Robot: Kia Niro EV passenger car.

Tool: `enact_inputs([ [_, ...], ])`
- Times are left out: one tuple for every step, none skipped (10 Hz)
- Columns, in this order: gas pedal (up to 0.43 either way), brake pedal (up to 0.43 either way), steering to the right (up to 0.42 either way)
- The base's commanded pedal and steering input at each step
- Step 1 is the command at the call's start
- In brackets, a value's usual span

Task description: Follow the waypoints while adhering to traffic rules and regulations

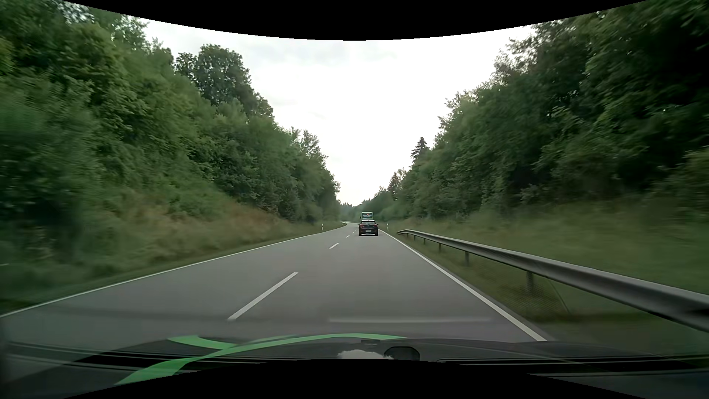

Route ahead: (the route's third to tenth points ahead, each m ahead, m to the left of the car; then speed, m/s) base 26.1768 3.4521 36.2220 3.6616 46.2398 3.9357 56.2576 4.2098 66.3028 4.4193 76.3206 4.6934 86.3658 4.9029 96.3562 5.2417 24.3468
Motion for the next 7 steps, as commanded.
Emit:
enact_inputs([
  [0.177,0.000,-0.005],
  [0.177,0.000,-0.004],
  [0.177,0.000,-0.004],
  [0.177,0.000,-0.004],
  [0.177,0.000,-0.004],
  [0.150,0.000,-0.004],
  [0.138,0.000,-0.004],
])
